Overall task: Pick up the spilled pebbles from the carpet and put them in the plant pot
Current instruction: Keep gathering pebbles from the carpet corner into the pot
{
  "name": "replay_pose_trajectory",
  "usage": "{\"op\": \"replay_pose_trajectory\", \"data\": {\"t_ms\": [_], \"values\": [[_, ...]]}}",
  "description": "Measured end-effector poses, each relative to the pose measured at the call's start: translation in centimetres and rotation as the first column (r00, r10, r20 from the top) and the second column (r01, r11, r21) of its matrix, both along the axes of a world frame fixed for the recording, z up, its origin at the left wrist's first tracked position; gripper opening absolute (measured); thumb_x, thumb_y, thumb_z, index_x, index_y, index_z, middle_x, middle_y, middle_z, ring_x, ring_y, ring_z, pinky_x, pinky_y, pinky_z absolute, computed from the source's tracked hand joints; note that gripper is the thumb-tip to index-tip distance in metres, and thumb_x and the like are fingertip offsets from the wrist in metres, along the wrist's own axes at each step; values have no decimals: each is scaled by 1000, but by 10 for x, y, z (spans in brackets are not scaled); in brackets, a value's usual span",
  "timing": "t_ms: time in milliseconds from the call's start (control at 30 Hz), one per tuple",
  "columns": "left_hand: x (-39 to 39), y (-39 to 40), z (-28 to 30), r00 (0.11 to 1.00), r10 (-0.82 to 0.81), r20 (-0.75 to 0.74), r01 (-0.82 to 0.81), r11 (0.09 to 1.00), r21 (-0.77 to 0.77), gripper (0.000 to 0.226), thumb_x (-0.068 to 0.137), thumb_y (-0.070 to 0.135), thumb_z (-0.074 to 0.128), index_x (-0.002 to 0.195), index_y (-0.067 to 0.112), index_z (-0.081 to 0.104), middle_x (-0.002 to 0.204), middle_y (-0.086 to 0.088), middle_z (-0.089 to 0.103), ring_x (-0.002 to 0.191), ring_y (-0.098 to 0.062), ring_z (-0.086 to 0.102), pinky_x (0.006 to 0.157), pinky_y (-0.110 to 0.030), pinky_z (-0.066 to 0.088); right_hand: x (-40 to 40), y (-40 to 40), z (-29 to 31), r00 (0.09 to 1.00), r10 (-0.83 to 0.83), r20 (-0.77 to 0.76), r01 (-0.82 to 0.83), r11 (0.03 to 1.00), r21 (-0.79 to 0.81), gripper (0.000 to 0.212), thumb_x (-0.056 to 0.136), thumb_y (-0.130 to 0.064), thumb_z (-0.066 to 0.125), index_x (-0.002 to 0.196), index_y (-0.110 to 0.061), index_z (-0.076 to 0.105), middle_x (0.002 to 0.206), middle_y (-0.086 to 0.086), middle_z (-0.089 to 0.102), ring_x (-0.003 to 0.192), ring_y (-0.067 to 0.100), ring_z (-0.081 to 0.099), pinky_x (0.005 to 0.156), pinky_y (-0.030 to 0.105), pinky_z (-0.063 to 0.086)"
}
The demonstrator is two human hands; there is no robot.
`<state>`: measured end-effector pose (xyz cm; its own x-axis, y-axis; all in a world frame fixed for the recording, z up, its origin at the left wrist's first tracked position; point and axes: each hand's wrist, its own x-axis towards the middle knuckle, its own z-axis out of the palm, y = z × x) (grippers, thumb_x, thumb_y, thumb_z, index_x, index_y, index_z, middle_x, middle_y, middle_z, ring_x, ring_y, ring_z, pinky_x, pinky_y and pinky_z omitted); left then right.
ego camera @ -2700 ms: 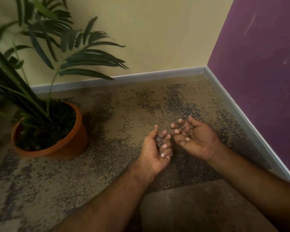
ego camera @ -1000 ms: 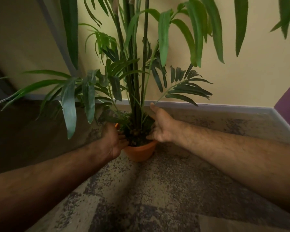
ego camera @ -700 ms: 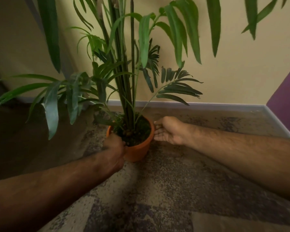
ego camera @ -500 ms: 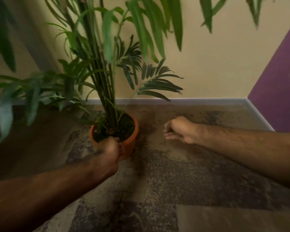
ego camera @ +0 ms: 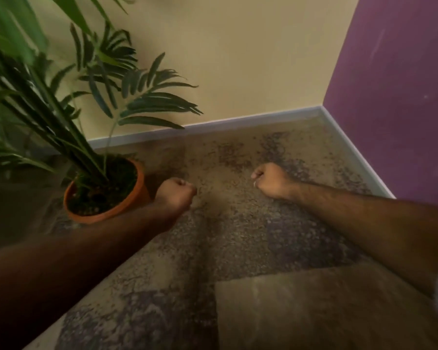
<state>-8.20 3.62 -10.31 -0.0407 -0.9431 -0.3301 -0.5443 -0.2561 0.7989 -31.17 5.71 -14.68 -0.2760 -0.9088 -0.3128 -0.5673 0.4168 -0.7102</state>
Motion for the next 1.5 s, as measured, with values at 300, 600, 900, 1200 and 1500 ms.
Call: {"op": "replay_pose_trajectory", "data": {"t_ms": [300,600,900,1200,1500], "values": [[-45,-3,-1,971,-230,68,228,973,39,4,80,12,67,77,11,67,82,-11,68,69,-21,60,69,-35,55,-28,13,-8,985,57,-162,-57,998,5,15,83,-3,56,89,-14,65,84,6,64,65,18,61,63,27,51],[-71,-16,3,882,-429,198,445,894,-49,9,78,10,71,78,16,65,77,-3,65,67,-16,58,55,-23,46,-72,50,11,914,189,-359,-162,981,105,16,82,-8,61,86,-23,61,86,-6,60,79,14,58,69,27,51],[-99,-14,-44,581,-716,386,775,631,4,29,76,10,73,104,15,65,96,-3,68,81,-18,64,61,-19,50,-103,93,57,828,343,-444,-266,937,226,19,80,-9,59,95,-21,62,93,2,65,84,22,61,72,33,52],[-150,25,-115,480,-782,398,857,514,-25,39,74,26,77,110,26,61,110,3,48,90,-15,55,79,-24,50,-140,159,-19,879,302,-370,-192,933,305,44,70,-13,69,112,-18,58,105,3,59,92,22,58,79,37,52],[-132,8,-145,549,-769,327,822,567,-47,27,71,32,80,91,25,64,92,7,64,82,-12,63,73,-23,49,-117,121,-80,919,279,-280,-209,944,255,66,80,-21,72,138,-21,41,128,4,40,109,22,50,87,32,46]]}}
